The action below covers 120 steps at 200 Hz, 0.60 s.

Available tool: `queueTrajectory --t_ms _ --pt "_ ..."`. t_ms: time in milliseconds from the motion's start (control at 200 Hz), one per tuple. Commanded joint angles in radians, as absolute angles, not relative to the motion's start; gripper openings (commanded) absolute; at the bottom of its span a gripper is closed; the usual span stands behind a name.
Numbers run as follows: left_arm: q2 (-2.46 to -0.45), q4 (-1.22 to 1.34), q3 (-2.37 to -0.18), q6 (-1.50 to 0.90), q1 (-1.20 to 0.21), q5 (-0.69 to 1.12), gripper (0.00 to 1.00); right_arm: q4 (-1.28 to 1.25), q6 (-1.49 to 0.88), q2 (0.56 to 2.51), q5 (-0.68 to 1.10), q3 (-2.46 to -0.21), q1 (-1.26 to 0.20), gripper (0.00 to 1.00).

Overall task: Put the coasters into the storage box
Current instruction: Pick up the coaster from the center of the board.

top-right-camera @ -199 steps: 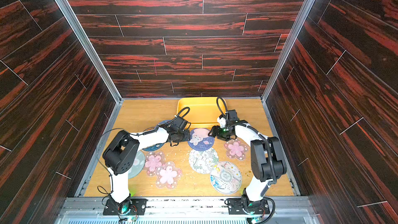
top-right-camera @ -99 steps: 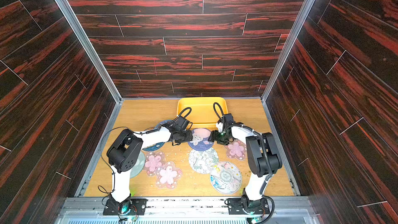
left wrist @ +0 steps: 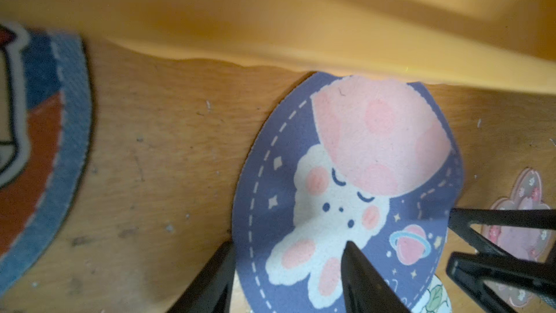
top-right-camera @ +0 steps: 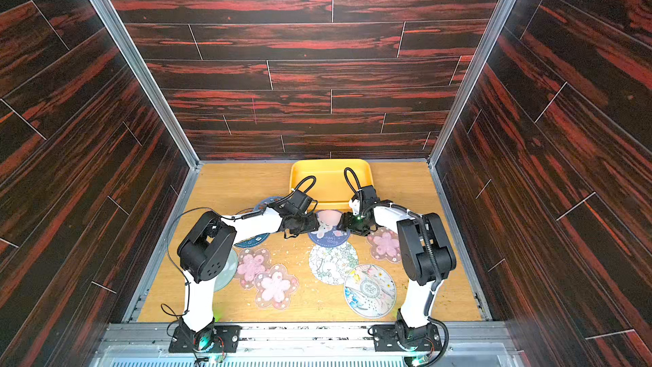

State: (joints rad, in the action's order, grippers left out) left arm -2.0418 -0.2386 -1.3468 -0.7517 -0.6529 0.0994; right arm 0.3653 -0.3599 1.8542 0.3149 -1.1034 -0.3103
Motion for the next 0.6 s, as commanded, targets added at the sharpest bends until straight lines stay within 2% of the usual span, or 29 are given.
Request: queueTrajectory --t_ms 0,75,165,336,446,546,596 --pt "-2.072 -0.281 -1.346 -0.765 -0.663 0.125 0.59 0.392 -0.374 1.926 0.308 -1.104 -0.330 0.64" --pt "-2.072 -0.282 -1.345 -0.767 -0.665 0.127 0.59 0.392 -0.378 1.928 0.310 -1.103 -0.333 0.63" --pt "-2.074 -0.282 -1.344 -0.766 -0.666 0.128 0.59 0.384 -0.382 1.923 0.311 -1.094 -0.334 0.55" --pt "-2.068 -0.278 -1.333 -0.767 -0.667 0.131 0.59 0.371 -0.391 1.906 0.313 -1.091 -0.334 0.32" --pt "-2.049 -0.263 -1.314 -0.768 -0.667 0.128 0.61 0.366 -0.397 1.883 0.313 -1.095 -0.333 0.13" --pt "-2.027 -0.252 -1.297 -0.769 -0.667 0.123 0.64 0.375 -0.402 1.853 0.321 -1.099 -0.334 0.02" --pt "-2.014 -0.247 -1.287 -0.773 -0.667 0.121 0.64 0.390 -0.402 1.835 0.327 -1.103 -0.333 0.00"
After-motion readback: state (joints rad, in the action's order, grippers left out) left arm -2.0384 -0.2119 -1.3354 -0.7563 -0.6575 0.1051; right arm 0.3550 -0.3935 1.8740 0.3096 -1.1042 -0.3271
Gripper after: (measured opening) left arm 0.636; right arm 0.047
